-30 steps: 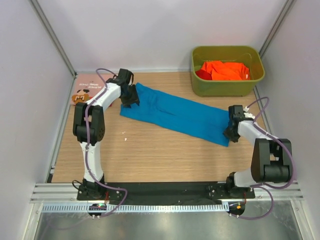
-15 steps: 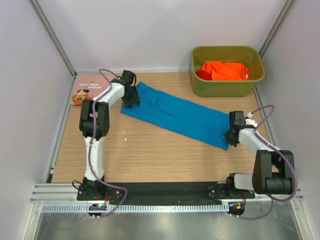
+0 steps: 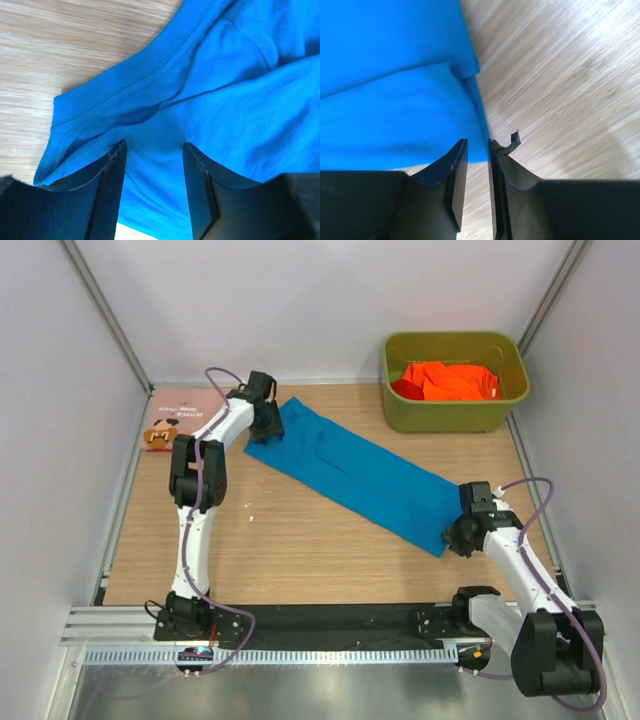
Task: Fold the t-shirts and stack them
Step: Fold the tshirt
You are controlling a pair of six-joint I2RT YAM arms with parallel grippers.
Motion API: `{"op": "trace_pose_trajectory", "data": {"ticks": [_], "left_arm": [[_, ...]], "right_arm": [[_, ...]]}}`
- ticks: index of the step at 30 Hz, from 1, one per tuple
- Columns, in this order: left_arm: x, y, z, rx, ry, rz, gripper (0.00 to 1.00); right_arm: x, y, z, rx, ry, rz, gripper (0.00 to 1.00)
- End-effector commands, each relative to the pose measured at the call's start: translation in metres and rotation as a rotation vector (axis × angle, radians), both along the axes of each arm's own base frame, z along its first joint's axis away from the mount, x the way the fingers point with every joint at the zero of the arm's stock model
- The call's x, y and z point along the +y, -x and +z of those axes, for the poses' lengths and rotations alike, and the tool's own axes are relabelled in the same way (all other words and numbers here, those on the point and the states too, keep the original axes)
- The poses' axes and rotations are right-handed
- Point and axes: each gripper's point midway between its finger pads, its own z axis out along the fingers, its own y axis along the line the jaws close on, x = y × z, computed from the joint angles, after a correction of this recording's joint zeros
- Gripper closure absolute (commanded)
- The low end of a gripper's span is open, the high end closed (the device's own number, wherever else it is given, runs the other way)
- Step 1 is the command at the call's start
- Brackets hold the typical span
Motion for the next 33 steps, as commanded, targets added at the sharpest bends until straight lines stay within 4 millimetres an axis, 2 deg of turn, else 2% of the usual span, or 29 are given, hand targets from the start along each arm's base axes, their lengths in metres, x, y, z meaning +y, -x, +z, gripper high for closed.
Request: {"op": "trace_pose_trajectory", "data": {"ticks": [1,2,4,5,7,8,9,10,11,12,15,17,20,21,22,23,25,26,27,28,29,31,32,33], "left_arm": [[-0.019,-0.001,0.016,-0.022,0.092,-0.075,0.5],[-0.024,-0.001,0.035,-0.051,0.119,-0.089,0.49],[-0.022,0.003,0.051,-0.078,0.118,-0.088,0.48],[-0.016,0.003,0.071,-0.117,0.105,-0.071,0.48],[-0.009,0.011,0.076,-0.118,0.08,-0.046,0.47],[-0.006,0.015,0.08,-0.119,0.074,-0.039,0.47],[-0.006,0.018,0.095,-0.149,0.08,-0.038,0.46],[-0.006,0.027,0.088,-0.131,0.08,-0.034,0.47],[-0.005,0.029,0.09,-0.142,0.061,-0.023,0.46],[-0.001,0.03,0.095,-0.158,0.046,-0.007,0.46],[-0.012,0.041,0.078,-0.124,0.059,-0.015,0.46],[-0.017,0.045,0.062,-0.091,0.067,-0.012,0.47],[-0.019,0.041,0.034,-0.053,0.054,0.008,0.47],[-0.018,0.038,0.033,-0.048,0.045,0.014,0.47],[-0.017,0.036,0.015,-0.013,0.027,0.021,0.47],[-0.015,0.037,0.01,0.005,0.015,0.023,0.47],[-0.016,0.027,0.007,0.001,0.005,0.023,0.47],[-0.013,0.027,-0.007,0.031,-0.016,0.027,0.47],[-0.013,0.022,-0.008,0.028,-0.026,0.02,0.47],[-0.014,0.008,0.003,-0.008,-0.025,0.019,0.47],[-0.01,0.006,-0.012,0.022,-0.054,0.019,0.47],[-0.002,-0.007,-0.014,0.023,-0.071,0.008,0.46],[-0.005,-0.024,0.001,-0.025,-0.056,0.006,0.47],[-0.006,-0.024,-0.008,-0.001,-0.039,-0.008,0.46]], "right_arm": [[0.006,-0.012,0.043,-0.088,-0.023,0.024,0.7],[0.012,-0.025,0.059,-0.152,-0.038,0.07,0.66],[0.02,-0.041,0.075,-0.232,-0.056,0.146,0.61],[0.026,-0.048,0.081,-0.264,-0.071,0.199,0.55],[0.032,-0.07,0.094,-0.337,-0.084,0.24,0.53],[0.036,-0.084,0.093,-0.35,-0.091,0.268,0.53],[0.035,-0.091,0.09,-0.34,-0.073,0.296,0.53],[0.033,-0.096,0.086,-0.32,-0.055,0.318,0.53],[0.031,-0.102,0.08,-0.288,-0.034,0.334,0.53],[0.018,-0.11,0.067,-0.217,0.04,0.34,0.53],[0.006,-0.118,0.041,-0.116,0.103,0.354,0.53],[-0.002,-0.118,0.027,-0.082,0.141,0.349,0.53],[0.0,-0.111,0.007,-0.034,0.121,0.336,0.53],[0.0,-0.104,0.0,-0.016,0.113,0.332,0.53],[0.001,-0.101,-0.004,-0.008,0.109,0.327,0.53],[0.002,-0.093,-0.011,0.012,0.098,0.308,0.53],[0.009,-0.085,-0.013,0.014,0.075,0.295,0.53],[0.013,-0.076,-0.017,0.032,0.049,0.268,0.54],[0.018,-0.071,-0.017,0.033,0.038,0.258,0.54],[0.021,-0.066,-0.016,0.035,0.03,0.249,0.54],[0.03,-0.056,-0.014,0.034,0.019,0.258,0.54],[0.038,-0.046,-0.01,0.02,-0.011,0.232,0.54],[0.042,-0.041,-0.007,0.012,-0.017,0.231,0.54],[0.046,-0.03,-0.002,-0.001,-0.029,0.239,0.53]]}}
